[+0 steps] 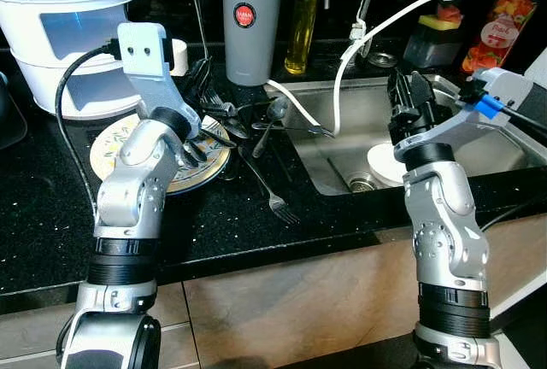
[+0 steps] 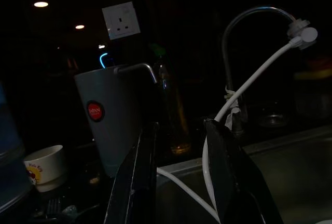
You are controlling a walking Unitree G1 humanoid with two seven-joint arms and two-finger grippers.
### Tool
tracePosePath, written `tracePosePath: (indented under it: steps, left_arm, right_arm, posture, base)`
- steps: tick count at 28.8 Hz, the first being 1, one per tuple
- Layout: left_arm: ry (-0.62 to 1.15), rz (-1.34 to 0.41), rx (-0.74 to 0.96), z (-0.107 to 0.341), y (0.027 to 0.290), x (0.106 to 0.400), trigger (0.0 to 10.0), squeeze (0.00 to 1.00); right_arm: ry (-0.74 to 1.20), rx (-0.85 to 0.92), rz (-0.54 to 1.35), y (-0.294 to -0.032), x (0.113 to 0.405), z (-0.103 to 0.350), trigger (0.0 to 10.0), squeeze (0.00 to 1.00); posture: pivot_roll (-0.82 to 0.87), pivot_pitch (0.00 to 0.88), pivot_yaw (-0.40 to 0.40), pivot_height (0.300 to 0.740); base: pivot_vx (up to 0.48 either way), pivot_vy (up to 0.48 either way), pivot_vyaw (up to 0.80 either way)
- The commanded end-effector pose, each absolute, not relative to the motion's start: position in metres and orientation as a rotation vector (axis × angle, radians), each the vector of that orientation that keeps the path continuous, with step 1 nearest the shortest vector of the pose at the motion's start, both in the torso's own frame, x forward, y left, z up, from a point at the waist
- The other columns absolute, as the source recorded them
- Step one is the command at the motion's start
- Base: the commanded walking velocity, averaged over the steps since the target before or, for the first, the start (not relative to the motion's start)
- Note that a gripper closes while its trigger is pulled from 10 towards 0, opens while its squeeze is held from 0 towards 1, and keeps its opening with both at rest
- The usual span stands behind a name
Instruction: Kitchen organization
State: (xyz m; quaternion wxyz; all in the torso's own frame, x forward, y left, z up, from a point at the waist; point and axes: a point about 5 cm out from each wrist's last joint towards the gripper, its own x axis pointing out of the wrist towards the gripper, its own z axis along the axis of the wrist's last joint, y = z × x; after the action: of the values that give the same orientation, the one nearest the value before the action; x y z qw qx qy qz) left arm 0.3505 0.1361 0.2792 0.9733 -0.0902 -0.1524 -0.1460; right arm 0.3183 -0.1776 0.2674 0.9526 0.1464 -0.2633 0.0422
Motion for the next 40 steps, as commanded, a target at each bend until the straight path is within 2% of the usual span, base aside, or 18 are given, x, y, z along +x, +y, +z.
tracePosePath:
  steps: [1,16,32,36,40]
  left_arm:
    - [-0.294,-0.265,-0.169,0.276,0.137,0.353,10.0,0.0]
    - [-0.302,-0.235,-0.17,0.277,0.14,0.355,10.0,0.0]
    - [-0.308,-0.256,-0.16,0.278,0.139,0.354,10.0,0.0]
    - [-0.229,-0.255,-0.126,0.271,0.138,0.358,10.0,0.0]
    - [0.033,-0.384,-0.133,0.252,0.128,0.365,10.0,0.0]
  right_arm:
    - [-0.522,0.305,0.081,-0.179,0.319,0.264,10.0,0.0]
    - [-0.515,0.296,0.087,-0.178,0.318,0.263,10.0,0.0]
    - [-0.514,0.297,0.096,-0.176,0.318,0.263,10.0,0.0]
    - [-0.513,0.298,0.097,-0.175,0.318,0.263,10.0,0.0]
    - [-0.513,0.3,0.097,-0.175,0.318,0.263,10.0,0.0]
  posture:
    - [0.09,0.003,-0.021,0.74]
    - [0.09,0.016,-0.023,0.74]
    - [0.09,0.017,-0.023,0.74]
    - [0.09,0.017,-0.023,0.74]
    - [0.09,0.017,-0.024,0.74]
  base:
    - [0.0,-0.439,0.0]
    - [0.0,-0.438,0.0]
    - [0.0,0.0,0.0]
    - [0.0,0.0,0.0]
    - [0.0,0.0,0.0]
